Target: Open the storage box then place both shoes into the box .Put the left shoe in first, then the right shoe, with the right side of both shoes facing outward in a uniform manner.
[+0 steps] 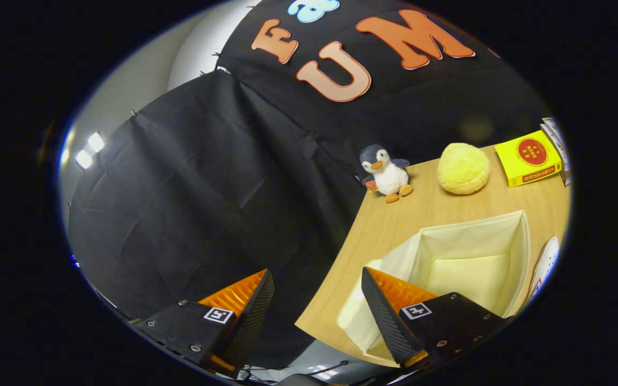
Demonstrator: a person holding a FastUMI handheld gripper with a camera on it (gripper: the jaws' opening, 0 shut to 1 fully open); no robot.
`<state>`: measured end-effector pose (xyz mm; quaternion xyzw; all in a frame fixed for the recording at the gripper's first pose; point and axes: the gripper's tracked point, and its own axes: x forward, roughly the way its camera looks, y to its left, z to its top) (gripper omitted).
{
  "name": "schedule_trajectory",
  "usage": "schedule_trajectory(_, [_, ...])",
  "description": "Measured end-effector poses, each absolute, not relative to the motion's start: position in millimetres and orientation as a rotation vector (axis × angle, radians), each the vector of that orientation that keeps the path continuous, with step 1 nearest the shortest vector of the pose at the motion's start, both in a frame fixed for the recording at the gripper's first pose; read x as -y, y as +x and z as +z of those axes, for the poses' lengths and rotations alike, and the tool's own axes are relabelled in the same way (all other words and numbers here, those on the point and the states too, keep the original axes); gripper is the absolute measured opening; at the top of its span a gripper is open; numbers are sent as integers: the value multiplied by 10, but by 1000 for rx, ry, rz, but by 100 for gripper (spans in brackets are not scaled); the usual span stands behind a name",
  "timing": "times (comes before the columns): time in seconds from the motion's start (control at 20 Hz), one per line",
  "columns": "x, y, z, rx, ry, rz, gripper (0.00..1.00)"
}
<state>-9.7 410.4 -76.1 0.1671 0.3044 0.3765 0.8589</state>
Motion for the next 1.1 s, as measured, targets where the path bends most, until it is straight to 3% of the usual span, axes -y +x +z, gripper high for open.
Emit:
schedule_trajectory(0.65, [-1043,540,-1735,-696,111,254,98])
schedule_trajectory(0.95, [-357,474,-2442,-827,-82,191,96])
schedule_trajectory(1.1, [-314,451,-2735,-898,-92,212,87])
